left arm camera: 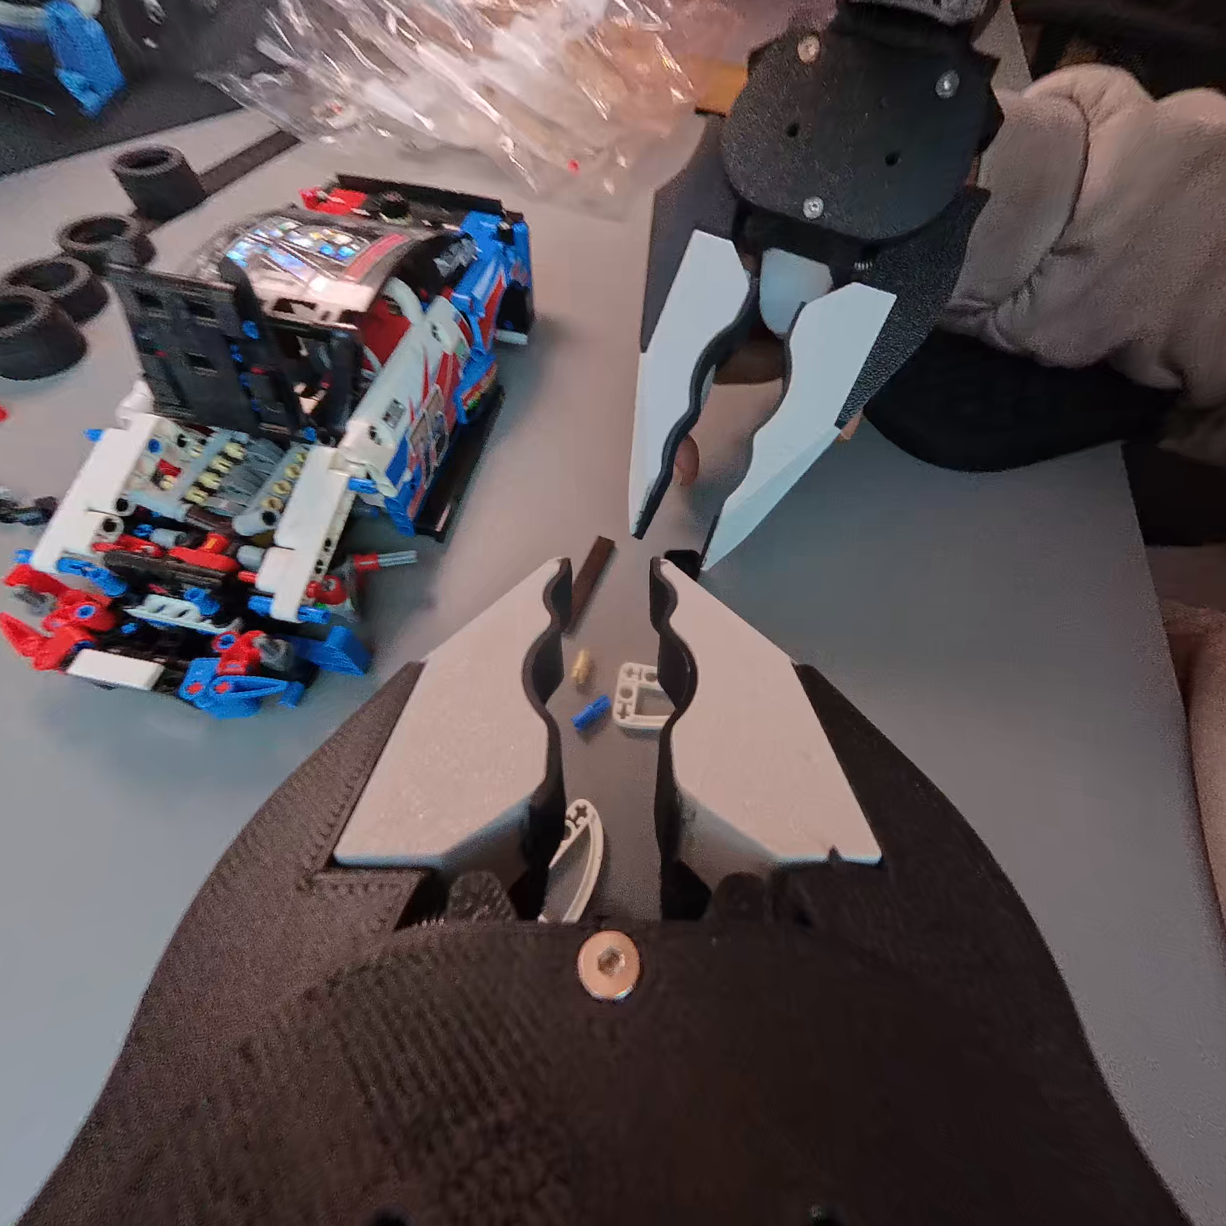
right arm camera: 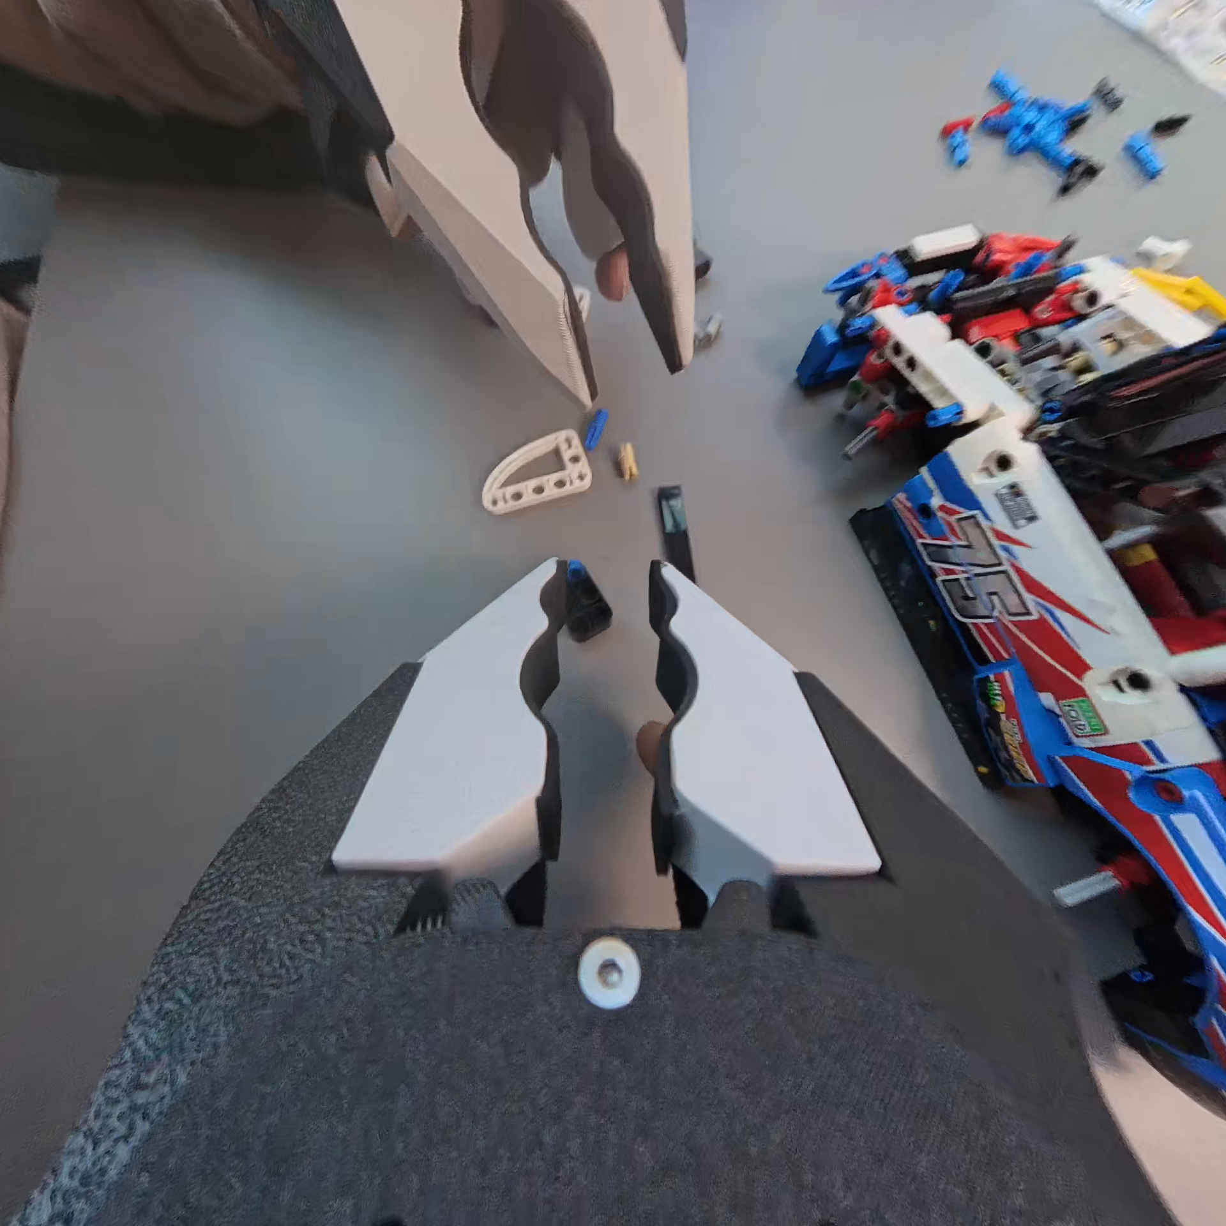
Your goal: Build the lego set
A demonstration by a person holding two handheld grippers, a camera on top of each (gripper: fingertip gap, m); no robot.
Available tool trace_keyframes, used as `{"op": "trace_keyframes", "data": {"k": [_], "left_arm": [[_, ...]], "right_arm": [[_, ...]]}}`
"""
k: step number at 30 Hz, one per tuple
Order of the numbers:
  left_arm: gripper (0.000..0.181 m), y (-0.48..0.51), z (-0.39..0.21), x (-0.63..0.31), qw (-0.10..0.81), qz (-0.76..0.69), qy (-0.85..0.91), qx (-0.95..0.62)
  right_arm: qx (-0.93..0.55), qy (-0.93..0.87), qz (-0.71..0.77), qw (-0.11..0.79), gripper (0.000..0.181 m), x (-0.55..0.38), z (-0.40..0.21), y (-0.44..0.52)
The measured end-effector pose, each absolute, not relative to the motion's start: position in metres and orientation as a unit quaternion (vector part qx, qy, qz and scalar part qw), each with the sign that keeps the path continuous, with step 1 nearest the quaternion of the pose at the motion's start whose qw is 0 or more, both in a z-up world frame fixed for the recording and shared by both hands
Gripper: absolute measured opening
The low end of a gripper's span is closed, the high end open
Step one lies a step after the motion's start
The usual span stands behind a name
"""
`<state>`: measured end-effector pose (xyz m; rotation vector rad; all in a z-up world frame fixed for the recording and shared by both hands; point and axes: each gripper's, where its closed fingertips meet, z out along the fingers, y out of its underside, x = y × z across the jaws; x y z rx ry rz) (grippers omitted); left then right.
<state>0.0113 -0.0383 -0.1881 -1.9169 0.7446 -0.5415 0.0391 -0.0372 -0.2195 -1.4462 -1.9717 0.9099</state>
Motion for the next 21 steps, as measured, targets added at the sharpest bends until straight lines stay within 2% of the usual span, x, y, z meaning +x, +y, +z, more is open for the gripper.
{"op": "trace_keyframes", "data": {"k": [4, 8, 10, 12, 21], "left_arm": [[0.021, -0.027, -0.17, -0.006, 0.546, -0.214, 0.265, -0.766], [0.024, -0.021, -0.155, -0.019, 0.59, -0.199, 0.239, -0.745], [0.024, -0.018, -0.149, -0.026, 0.61, -0.181, 0.231, -0.736], [0.024, -0.016, -0.144, -0.032, 0.625, -0.166, 0.224, -0.729], [0.023, -0.009, -0.148, -0.042, 0.63, -0.169, 0.197, -0.732]], "right_arm": [[-0.544, -0.622, 0.429, 0.365, 0.026, 0.028, -0.181, -0.013], [-0.559, -0.517, 0.485, 0.43, 0.029, 0.026, -0.153, 0.011], [-0.558, -0.493, 0.483, 0.46, 0.021, 0.027, -0.147, 0.019], [-0.553, -0.481, 0.473, 0.489, 0.0, 0.03, -0.141, 0.025], [-0.542, -0.474, 0.431, 0.543, 0.0, 0.037, -0.132, 0.037]]}}
